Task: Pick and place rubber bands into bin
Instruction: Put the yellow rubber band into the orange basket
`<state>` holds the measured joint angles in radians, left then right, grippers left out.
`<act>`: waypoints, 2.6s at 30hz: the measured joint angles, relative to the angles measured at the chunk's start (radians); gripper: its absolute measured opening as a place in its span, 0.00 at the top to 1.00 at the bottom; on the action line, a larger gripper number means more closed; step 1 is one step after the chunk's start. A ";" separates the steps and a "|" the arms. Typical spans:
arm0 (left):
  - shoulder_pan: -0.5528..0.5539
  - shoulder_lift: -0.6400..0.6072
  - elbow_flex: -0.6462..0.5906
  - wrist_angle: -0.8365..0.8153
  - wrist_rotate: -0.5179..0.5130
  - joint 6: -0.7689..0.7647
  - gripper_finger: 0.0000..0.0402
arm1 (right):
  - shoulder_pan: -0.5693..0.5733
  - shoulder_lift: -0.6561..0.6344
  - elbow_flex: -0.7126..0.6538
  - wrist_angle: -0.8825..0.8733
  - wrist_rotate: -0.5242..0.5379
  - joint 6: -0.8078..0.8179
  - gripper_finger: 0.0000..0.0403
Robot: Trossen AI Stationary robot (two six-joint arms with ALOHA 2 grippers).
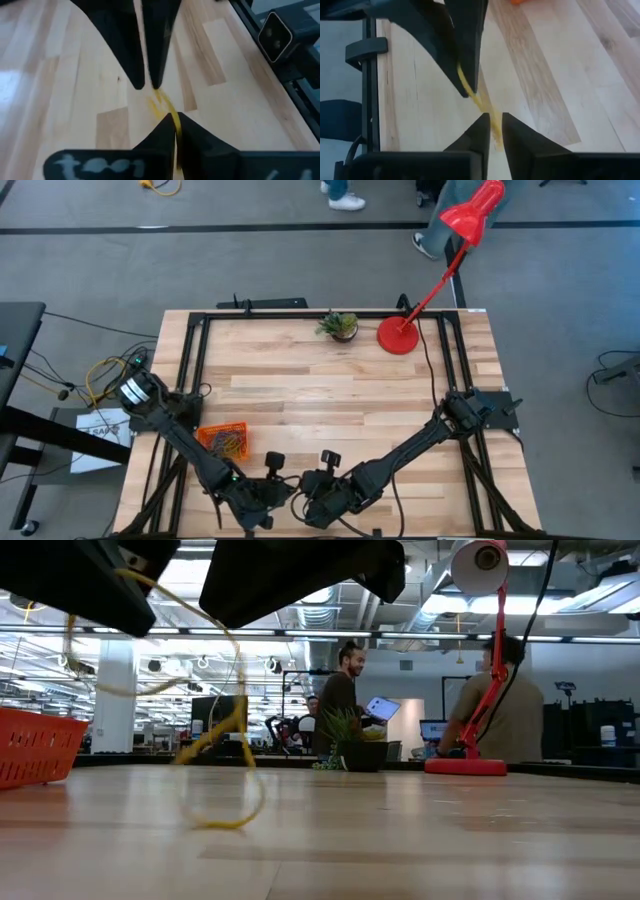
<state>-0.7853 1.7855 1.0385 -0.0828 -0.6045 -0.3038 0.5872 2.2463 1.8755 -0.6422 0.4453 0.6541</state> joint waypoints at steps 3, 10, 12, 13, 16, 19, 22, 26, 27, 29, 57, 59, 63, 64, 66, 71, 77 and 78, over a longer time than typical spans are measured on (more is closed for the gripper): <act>-0.015 -0.025 0.000 -0.007 -0.034 0.000 1.00 | 0.000 0.000 0.000 0.000 0.000 0.000 0.85; -0.052 -0.115 0.000 -0.140 -0.095 -0.039 1.00 | 0.002 0.000 0.000 0.000 0.000 0.000 0.81; -0.070 -0.155 0.000 -0.230 -0.113 -0.083 1.00 | 0.002 0.000 0.000 0.000 0.000 0.000 0.81; -0.077 -0.177 0.000 -0.286 -0.116 -0.114 1.00 | 0.002 0.000 0.000 -0.001 0.000 0.000 0.81; -0.100 -0.254 0.000 -0.484 -0.118 -0.267 1.00 | 0.002 0.000 0.000 -0.001 0.000 0.001 0.81; -0.120 -0.321 0.000 -0.719 -0.116 -0.490 1.00 | 0.002 0.000 0.000 -0.001 0.000 0.001 0.81; -0.141 -0.370 0.000 -0.951 -0.066 -0.689 1.00 | 0.002 0.000 0.000 -0.001 0.000 0.000 0.81; -0.169 -0.397 0.000 -1.240 0.037 -0.922 1.00 | 0.002 0.000 0.000 -0.001 0.000 0.000 0.81; -0.174 -0.397 0.000 -1.312 0.063 -0.970 1.00 | 0.002 0.000 0.000 -0.001 0.001 0.001 0.81; -0.186 -0.394 0.000 -1.430 0.112 -1.058 1.00 | 0.002 0.000 0.000 -0.001 0.001 0.001 0.81; -0.215 -0.393 -0.062 -1.374 0.243 -1.095 0.71 | 0.000 0.000 0.000 -0.001 0.001 0.001 0.81; -0.215 -0.393 -0.096 -1.321 0.225 -1.104 0.70 | 0.000 0.000 0.000 -0.001 0.001 0.001 0.81; -0.214 -0.393 -0.155 -1.113 0.202 -1.039 0.70 | -0.001 0.000 0.000 -0.001 0.001 0.001 0.81; -0.214 -0.393 -0.165 -1.055 0.193 -1.005 0.71 | -0.001 0.000 0.000 -0.001 0.001 0.001 0.81; -0.214 -0.393 -0.173 -0.952 0.154 -0.948 0.72 | -0.004 0.000 0.000 -0.001 0.001 0.001 0.81; -0.214 -0.393 -0.173 -0.790 0.007 -0.833 0.75 | -0.009 0.000 0.000 0.000 0.001 0.001 0.81; -0.205 -0.393 -0.173 -0.782 -0.009 -0.747 0.77 | -0.009 0.000 0.000 0.000 0.001 0.001 0.81; -0.205 -0.393 -0.173 -0.782 -0.009 -0.735 0.77 | -0.009 0.000 0.000 0.000 0.001 0.001 0.81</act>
<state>-0.9901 1.3926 0.8658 -0.8650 -0.6132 -1.0383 0.5781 2.2463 1.8755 -0.6426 0.4461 0.6548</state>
